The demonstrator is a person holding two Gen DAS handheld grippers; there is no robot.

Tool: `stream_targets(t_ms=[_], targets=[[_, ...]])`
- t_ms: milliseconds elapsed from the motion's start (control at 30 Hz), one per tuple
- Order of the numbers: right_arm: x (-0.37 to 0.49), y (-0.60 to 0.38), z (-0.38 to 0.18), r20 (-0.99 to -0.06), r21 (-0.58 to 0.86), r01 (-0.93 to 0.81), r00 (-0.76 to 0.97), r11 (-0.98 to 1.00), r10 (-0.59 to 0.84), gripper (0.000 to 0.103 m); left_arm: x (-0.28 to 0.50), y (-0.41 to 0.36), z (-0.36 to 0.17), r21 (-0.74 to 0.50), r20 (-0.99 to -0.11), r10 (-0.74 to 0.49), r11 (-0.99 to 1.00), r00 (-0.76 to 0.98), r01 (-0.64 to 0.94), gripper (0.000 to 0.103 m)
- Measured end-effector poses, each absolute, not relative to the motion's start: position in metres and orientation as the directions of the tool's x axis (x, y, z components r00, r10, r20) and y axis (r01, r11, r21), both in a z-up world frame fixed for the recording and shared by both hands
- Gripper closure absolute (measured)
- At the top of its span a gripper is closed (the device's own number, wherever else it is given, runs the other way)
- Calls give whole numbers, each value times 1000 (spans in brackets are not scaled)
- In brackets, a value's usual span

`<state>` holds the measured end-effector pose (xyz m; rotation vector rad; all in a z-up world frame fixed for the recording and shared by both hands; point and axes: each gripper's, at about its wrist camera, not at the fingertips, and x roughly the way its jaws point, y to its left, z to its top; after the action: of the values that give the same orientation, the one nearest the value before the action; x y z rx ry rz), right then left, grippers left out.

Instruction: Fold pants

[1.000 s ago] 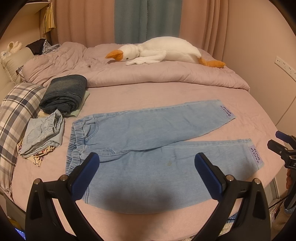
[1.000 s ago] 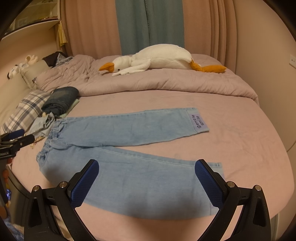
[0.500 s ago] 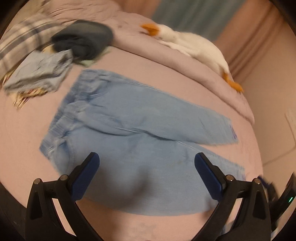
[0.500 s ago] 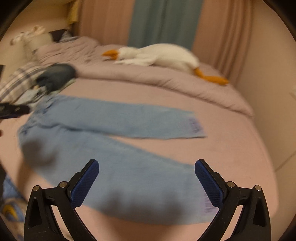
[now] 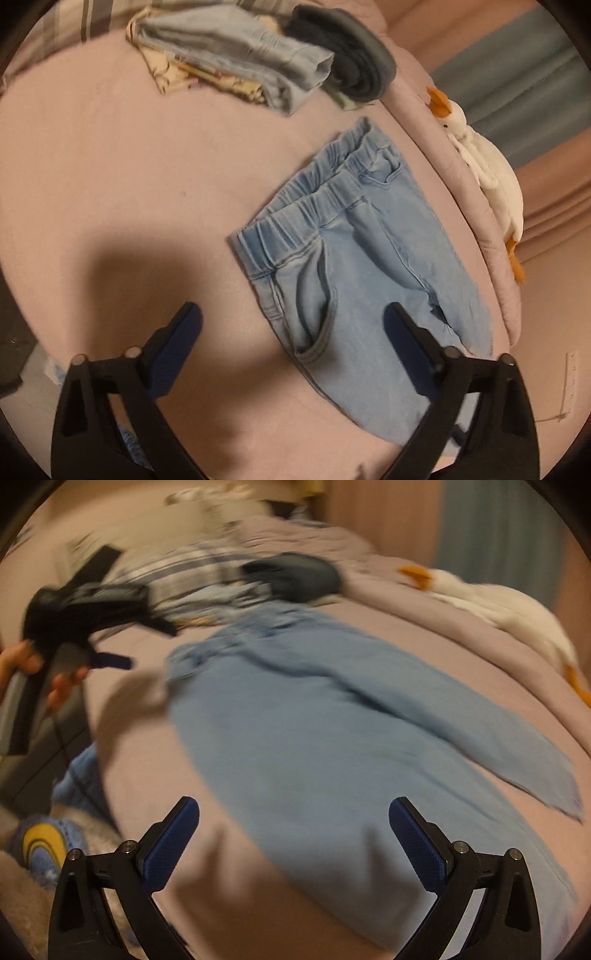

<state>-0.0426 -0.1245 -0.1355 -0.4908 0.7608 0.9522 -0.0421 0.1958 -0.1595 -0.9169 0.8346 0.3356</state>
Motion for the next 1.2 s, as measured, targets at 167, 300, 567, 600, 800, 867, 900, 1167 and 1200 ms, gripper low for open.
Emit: stream_targets(t_ms=[167, 300, 567, 600, 800, 867, 900, 1167, 1200], targets=[[-54, -87, -158, -782, -175, -902, 371, 395, 501, 32, -24, 201, -171, -568, -757, -108, 595, 644, -569, 36], [-53, -76, -169, -775, -231, -887, 417, 401, 475, 44, -17, 199, -174, -524, -774, -64, 622, 629, -581, 62], [-58, -58, -164, -737, -345, -864, 492, 368, 463, 90, -32, 204, -166, -533, -751, -76, 655, 655, -536, 76], [-58, -57, -161, -741, -337, -867, 485, 367, 464, 93, -35, 205, -163, -528, -748, -67, 663, 660, -531, 76], [-65, -59, -160, -762, -308, -888, 445, 341, 470, 94, -39, 203, -169, -416, -806, -6, 717, 592, -560, 55], [-56, -58, -163, -783, -249, -893, 413, 374, 465, 91, -41, 198, -155, -325, -814, 73, 765, 576, -556, 43], [-57, -60, -160, -785, -231, -897, 400, 376, 472, 86, -42, 196, -149, -301, -809, 93, 782, 580, -545, 42], [-15, -105, -120, -759, -1, -828, 366, 561, 538, 69, -18, 148, -116, -164, -728, 144, 913, 670, -374, 38], [-10, -106, -123, -770, 1, -808, 376, 589, 516, 69, -12, 141, -122, -160, -735, 115, 928, 668, -336, 38]])
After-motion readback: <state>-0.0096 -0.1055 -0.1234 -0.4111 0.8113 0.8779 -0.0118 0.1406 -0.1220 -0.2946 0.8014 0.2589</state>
